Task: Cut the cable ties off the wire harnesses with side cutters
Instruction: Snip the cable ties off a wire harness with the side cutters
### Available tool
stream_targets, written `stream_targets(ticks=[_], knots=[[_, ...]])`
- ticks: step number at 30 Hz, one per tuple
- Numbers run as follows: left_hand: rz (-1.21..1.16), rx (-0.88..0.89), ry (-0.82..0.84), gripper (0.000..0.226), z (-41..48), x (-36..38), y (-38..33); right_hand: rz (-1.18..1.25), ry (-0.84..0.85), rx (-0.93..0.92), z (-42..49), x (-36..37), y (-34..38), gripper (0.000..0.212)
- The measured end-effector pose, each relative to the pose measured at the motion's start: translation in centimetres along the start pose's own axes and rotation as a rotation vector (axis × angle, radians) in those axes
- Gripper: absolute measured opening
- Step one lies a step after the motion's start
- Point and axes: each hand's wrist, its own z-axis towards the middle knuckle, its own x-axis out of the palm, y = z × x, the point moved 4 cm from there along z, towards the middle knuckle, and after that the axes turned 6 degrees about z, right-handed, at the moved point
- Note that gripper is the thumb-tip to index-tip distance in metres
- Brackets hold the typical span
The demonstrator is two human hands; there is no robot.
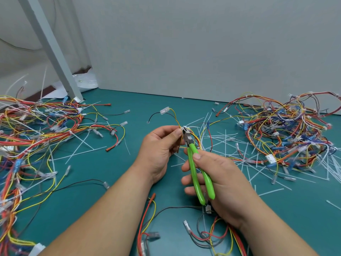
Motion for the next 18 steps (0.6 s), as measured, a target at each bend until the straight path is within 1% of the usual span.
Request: stream_targets(ticks=[4, 6, 9, 13, 18], knots=[[0.03, 0.0, -0.003, 0.005, 0.0, 0.11, 0.03, -0.017, 0.009, -0.015, 0.1, 0.06, -0.02, 0.022], [0.041, -0.002, -0.012, 0.011, 0.03, 0.06, 0.07, -0.019, 0.012, -0.016, 0.15, 0.04, -0.08, 0.022], [0.038, -0.001, -0.013, 0.013, 0.01, 0.02, 0.03, -0.026, 0.017, -0.02, 0.18, -0.06, -0.19, 0.021], [0.034, -0.007, -0.007, 0.004, -0.09, 0.09, -0.05, -0.042, 0.03, -0.04, 0.26, -0.12, -0.33, 0.02], [0.033, -0.018, 0.0, 0.003, -0.01, 0.0, 0.1, -0.072, 0.038, -0.065, 0.35, -0.11, -0.49, 0.019]])
